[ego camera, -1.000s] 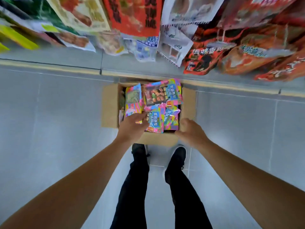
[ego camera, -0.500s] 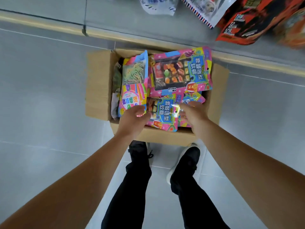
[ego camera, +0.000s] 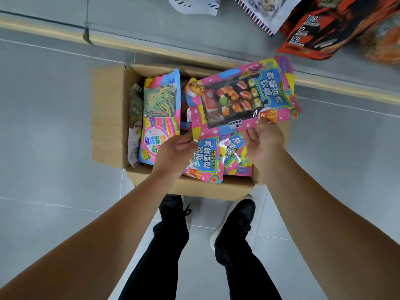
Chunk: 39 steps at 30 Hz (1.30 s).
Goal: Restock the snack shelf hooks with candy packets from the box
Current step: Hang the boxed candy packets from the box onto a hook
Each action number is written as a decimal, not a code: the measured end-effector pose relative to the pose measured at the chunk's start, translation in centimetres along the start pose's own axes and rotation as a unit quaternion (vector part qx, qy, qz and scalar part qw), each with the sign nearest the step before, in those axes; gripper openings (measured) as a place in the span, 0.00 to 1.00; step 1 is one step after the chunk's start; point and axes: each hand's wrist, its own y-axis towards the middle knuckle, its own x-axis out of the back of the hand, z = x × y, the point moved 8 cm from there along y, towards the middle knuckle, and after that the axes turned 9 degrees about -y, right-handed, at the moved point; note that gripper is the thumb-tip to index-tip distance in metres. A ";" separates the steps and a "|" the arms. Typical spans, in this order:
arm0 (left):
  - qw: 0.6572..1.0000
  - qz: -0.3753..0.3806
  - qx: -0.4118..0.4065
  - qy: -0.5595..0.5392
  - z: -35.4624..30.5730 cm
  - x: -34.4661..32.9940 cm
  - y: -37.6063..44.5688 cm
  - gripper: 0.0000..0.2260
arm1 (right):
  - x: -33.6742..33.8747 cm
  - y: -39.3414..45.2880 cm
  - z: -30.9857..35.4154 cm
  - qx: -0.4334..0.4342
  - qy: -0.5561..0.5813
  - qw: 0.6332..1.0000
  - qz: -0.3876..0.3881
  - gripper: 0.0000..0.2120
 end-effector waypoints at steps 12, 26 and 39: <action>0.999 0.017 -0.019 0.029 -5.1 -3.7 -1.2 0.23 | 6.6 -4.1 4.5 0.083 -0.271 0.952 0.115 0.12; 0.994 0.079 0.006 -0.069 -5.0 -3.3 -10.3 0.16 | 5.1 -14.0 3.0 0.046 -0.278 0.940 0.194 0.03; 0.987 0.111 -0.107 -0.050 -20.7 -0.7 -29.6 0.10 | 4.7 -35.5 13.3 0.185 -0.228 0.937 0.188 0.07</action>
